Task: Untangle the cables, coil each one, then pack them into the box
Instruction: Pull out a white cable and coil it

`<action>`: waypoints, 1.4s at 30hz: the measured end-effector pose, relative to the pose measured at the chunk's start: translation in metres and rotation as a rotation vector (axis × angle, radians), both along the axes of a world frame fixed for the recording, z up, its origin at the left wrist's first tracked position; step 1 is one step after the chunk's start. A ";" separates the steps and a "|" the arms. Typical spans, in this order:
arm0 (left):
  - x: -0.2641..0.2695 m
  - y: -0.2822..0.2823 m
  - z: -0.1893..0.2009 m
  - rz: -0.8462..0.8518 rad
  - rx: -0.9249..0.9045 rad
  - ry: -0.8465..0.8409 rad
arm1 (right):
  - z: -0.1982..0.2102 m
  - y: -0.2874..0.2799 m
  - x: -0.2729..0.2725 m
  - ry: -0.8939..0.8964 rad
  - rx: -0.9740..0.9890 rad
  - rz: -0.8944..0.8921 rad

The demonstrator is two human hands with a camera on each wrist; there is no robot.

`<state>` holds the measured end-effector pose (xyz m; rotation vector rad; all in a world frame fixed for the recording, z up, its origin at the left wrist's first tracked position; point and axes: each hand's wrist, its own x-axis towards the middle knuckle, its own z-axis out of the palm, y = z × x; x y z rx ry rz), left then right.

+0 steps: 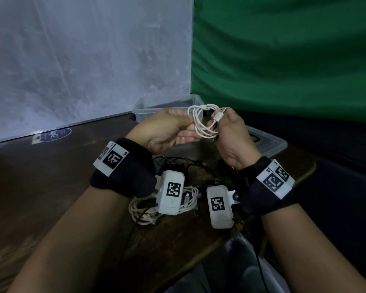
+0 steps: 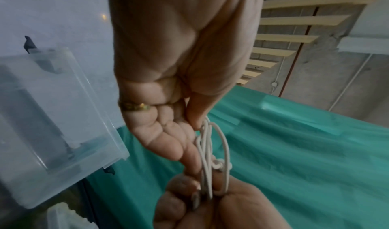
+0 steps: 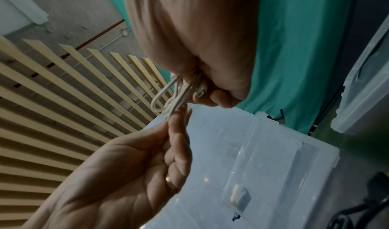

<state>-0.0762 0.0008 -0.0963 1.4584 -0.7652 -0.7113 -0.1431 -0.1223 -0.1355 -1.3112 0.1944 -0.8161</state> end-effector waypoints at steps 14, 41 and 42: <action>0.014 0.014 0.006 0.064 0.175 -0.164 | -0.004 0.007 -0.002 0.117 -0.057 0.136; 0.002 -0.005 -0.008 0.070 -0.034 0.003 | 0.011 -0.004 -0.024 0.046 -0.300 0.181; 0.003 -0.005 -0.008 0.086 -0.015 -0.041 | 0.013 -0.003 -0.024 0.031 -0.303 0.134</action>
